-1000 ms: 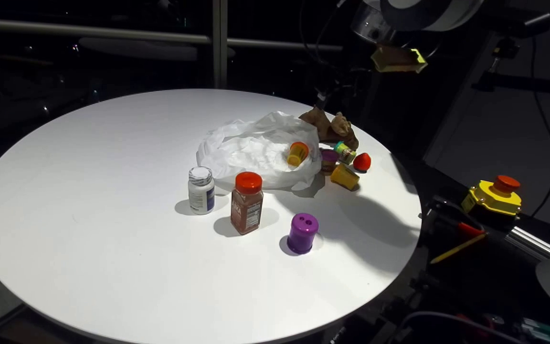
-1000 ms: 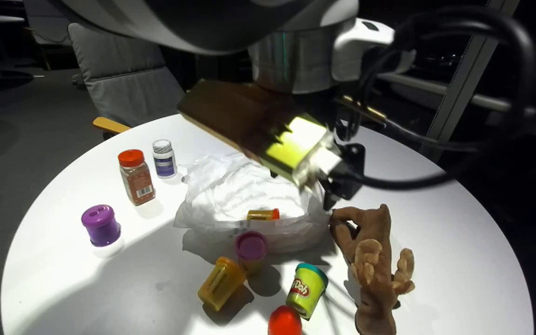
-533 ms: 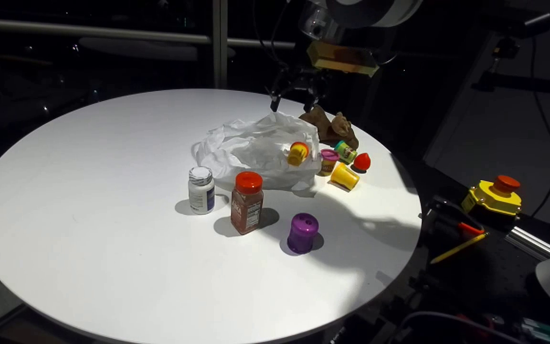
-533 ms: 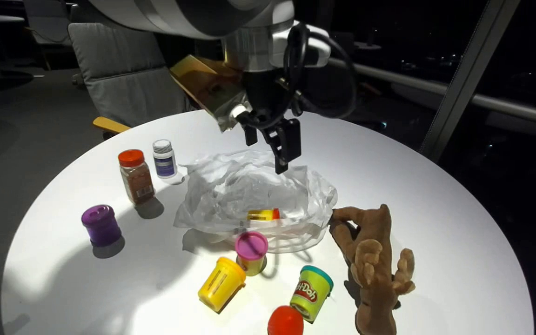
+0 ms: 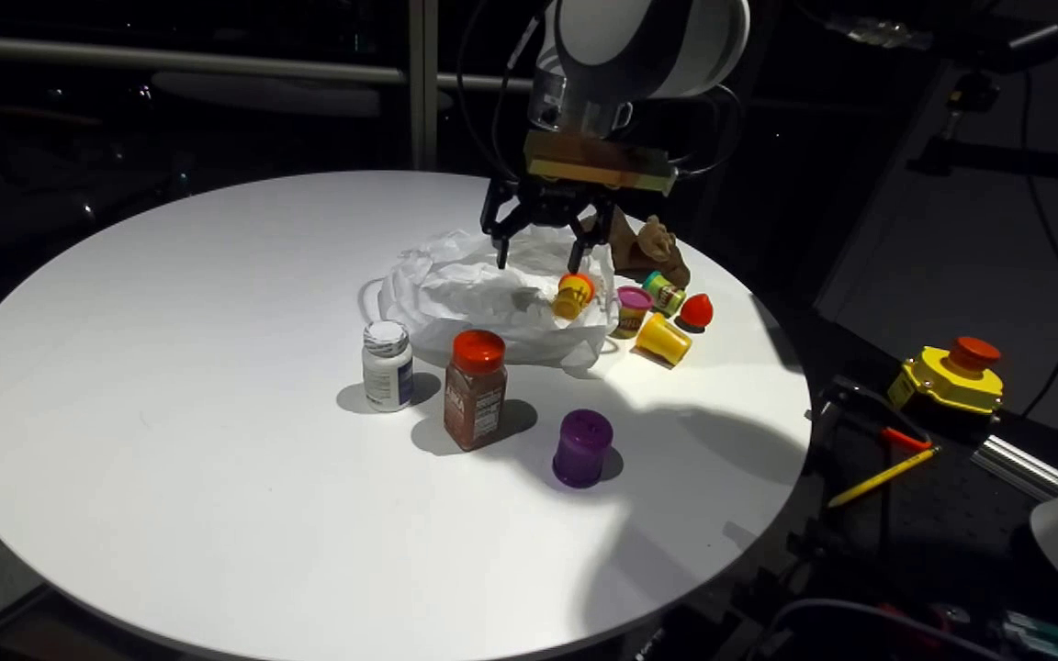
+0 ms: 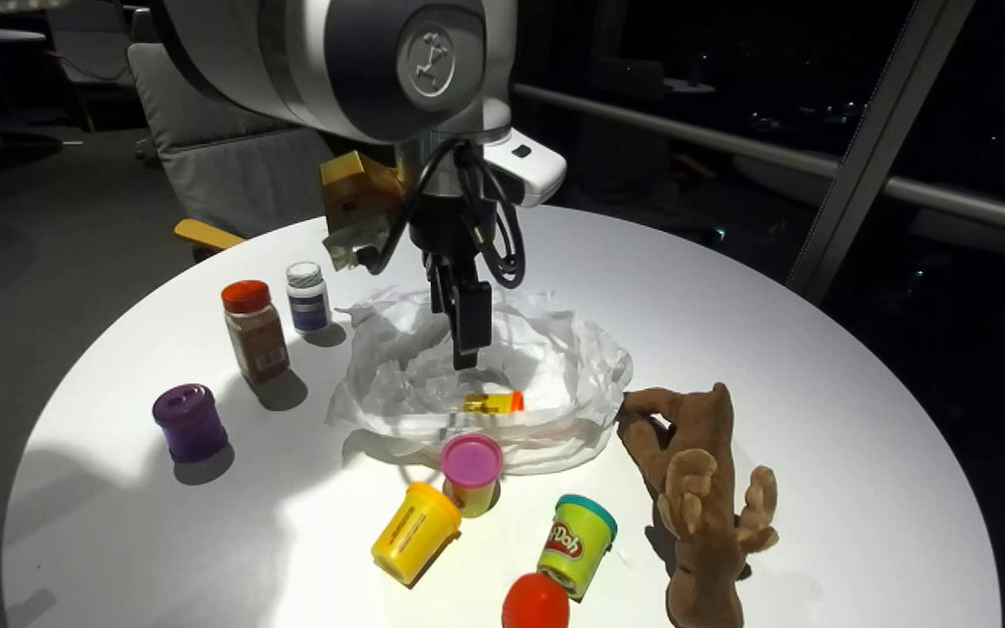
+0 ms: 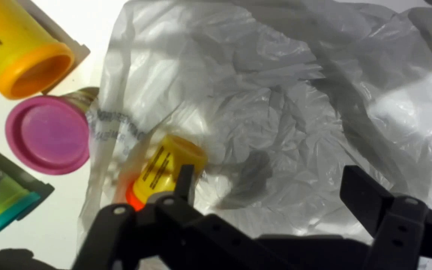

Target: Remove the contents in the plastic bag and put them on the table.

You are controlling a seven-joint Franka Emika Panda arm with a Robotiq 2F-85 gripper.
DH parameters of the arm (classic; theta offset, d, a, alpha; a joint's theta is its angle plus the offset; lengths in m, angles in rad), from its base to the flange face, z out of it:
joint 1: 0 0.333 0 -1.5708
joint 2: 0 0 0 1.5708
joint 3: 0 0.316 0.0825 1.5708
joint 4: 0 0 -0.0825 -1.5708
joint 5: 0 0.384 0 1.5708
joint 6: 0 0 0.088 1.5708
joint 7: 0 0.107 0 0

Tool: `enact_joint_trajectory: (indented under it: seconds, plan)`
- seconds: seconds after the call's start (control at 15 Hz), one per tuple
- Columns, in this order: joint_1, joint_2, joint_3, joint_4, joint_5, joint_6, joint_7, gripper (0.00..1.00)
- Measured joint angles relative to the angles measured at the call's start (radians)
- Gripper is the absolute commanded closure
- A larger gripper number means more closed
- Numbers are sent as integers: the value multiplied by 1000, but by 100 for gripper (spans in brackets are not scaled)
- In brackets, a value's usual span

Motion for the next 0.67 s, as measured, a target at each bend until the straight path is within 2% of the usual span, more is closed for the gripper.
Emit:
enact_joint_trajectory:
  seconds: [0.4,0.67]
  plan:
    - [-2,32,0,19,41,-67,51,0]
    - [-16,74,1,46,65,-72,52,0]
